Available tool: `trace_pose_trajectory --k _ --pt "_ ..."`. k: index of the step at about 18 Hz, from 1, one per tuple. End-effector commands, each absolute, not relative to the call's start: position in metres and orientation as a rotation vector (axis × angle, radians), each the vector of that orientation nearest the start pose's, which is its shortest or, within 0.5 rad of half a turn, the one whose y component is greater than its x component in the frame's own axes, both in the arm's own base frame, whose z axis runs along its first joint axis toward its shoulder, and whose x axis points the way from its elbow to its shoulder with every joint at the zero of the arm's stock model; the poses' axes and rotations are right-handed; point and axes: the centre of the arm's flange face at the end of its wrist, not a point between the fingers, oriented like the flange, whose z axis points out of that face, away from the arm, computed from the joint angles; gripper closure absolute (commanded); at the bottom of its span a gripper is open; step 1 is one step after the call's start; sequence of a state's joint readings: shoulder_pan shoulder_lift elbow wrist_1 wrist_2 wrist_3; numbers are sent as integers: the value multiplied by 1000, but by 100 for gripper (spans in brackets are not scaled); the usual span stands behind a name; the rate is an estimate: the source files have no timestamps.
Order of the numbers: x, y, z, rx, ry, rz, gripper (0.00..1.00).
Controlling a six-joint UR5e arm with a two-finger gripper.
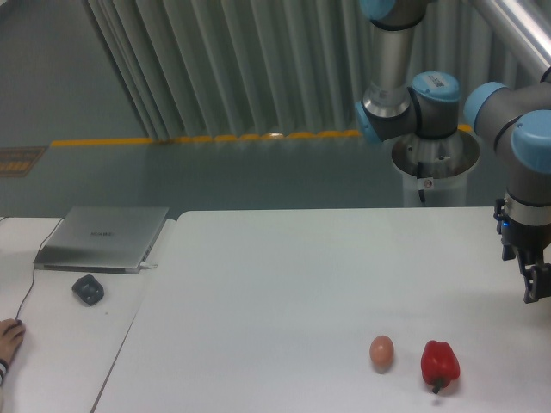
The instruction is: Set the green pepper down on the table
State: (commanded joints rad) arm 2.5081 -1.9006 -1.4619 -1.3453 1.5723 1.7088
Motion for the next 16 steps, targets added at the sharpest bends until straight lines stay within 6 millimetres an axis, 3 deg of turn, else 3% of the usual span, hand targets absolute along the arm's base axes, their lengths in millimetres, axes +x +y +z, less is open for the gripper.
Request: trace_pose_trajectory --k 6,16 --pt "-422 475 383 -2913 1165 18 0" --pt "-422 475 371 -2914 1155 69 0"
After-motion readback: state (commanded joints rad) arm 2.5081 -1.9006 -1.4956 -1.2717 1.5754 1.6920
